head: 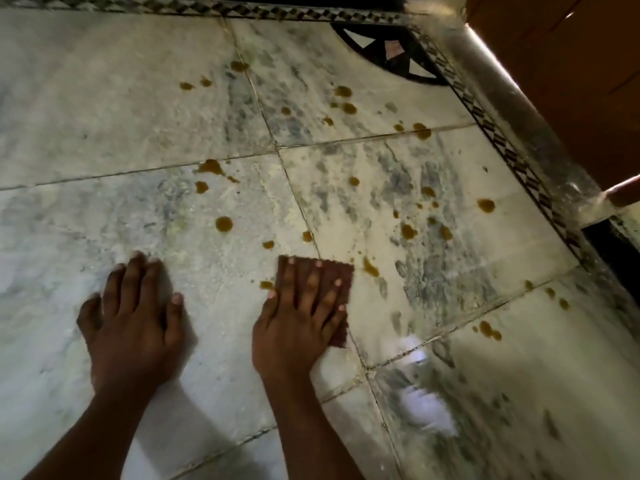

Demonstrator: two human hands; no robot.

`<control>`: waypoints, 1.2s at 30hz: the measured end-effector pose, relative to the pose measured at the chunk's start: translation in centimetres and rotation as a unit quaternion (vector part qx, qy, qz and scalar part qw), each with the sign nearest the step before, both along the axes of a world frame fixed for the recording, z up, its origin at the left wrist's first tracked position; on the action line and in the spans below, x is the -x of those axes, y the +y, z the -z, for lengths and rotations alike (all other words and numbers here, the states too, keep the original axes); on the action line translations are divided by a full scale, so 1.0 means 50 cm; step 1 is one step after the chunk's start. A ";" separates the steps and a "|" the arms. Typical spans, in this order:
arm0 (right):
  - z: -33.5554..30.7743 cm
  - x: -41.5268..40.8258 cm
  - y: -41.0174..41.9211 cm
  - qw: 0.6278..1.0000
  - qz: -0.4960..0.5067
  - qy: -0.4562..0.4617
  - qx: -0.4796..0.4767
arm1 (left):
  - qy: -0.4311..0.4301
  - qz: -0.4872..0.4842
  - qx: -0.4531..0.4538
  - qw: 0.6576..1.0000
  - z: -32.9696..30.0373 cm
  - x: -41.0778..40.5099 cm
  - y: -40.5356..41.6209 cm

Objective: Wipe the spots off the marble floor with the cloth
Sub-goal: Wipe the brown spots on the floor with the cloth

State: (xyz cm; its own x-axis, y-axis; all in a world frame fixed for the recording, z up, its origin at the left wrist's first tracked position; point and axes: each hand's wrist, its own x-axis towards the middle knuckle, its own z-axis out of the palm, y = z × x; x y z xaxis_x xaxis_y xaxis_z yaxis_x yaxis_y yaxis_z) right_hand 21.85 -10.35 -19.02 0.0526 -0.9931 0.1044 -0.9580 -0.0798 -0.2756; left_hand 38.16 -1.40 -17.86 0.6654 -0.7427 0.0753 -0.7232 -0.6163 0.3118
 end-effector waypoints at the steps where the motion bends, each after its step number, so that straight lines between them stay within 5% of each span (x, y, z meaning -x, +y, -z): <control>1: -0.006 0.010 0.031 0.998 -0.066 0.017 -0.002 | 0.001 -0.004 -0.001 1.000 -0.003 0.001 0.001; 4: -0.028 0.090 0.083 0.989 -0.141 0.034 -0.035 | 0.010 -0.007 -0.005 1.000 -0.008 0.002 -0.004; 11: -0.012 0.003 -0.048 0.991 0.122 0.014 -0.059 | 0.008 -0.005 -0.045 0.999 -0.011 0.002 -0.003; 18: -0.059 0.020 0.134 0.993 -0.097 0.026 -0.057 | -0.032 0.006 -0.062 0.998 -0.010 -0.004 -0.006; 24: -0.017 -0.032 -0.019 0.972 0.222 -0.028 -0.064 | -0.002 0.003 -0.059 0.998 -0.012 0.004 -0.010; 31: -0.036 -0.069 0.098 0.996 -0.051 0.030 -0.071 | 0.060 0.028 -0.071 0.995 -0.027 -0.005 -0.009; 36: -0.027 -0.085 0.081 0.996 0.065 0.033 -0.055 | 0.047 0.037 -0.016 0.998 -0.034 -0.040 -0.019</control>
